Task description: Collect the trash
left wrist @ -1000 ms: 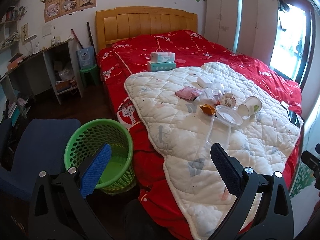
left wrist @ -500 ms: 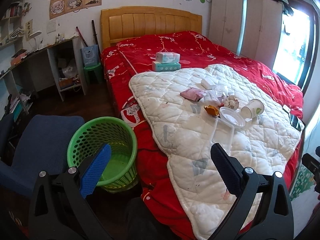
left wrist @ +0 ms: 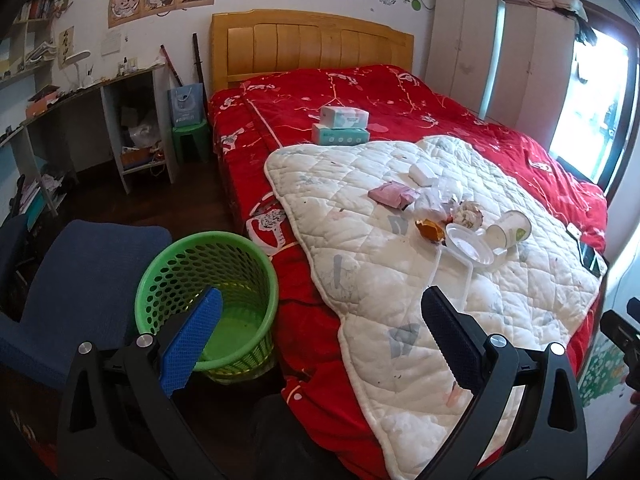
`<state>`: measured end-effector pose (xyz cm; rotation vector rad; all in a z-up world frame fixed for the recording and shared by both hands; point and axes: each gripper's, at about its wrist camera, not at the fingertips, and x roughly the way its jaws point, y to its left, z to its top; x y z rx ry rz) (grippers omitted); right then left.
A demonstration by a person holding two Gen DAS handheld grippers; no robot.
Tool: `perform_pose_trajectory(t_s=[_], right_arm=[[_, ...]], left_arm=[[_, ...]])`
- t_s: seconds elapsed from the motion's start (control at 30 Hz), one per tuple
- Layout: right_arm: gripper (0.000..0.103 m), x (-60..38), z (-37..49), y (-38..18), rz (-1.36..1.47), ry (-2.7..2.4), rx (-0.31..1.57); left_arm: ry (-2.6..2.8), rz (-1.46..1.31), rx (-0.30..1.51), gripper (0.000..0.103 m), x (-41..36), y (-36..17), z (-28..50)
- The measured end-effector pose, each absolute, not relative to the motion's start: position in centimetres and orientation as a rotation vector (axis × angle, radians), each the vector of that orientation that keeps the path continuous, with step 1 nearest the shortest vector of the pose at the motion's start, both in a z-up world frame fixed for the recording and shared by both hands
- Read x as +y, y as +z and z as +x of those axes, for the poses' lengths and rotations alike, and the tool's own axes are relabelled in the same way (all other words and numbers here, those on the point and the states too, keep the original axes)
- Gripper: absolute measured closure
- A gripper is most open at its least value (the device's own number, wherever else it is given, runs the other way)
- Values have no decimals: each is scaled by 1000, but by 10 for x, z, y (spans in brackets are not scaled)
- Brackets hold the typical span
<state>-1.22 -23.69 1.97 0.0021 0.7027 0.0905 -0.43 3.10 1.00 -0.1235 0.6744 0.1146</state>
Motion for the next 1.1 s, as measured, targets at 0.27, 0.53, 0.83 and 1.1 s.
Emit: perform_pose_trajectory(t_s=[0.27, 0.53, 0.83, 1.1], right_arm=[[7, -234, 11, 20, -17, 114, 720], [7, -238, 39, 21, -29, 122, 733], [7, -242, 76, 12, -58, 147, 774], [7, -251, 109, 1, -68, 155, 814]], left_arm=[[96, -111, 705, 5, 24, 7, 17], [81, -88, 754, 5, 19, 1, 43], [61, -76, 788, 5, 16, -6, 65], [5, -58, 814, 5, 5, -17, 88]])
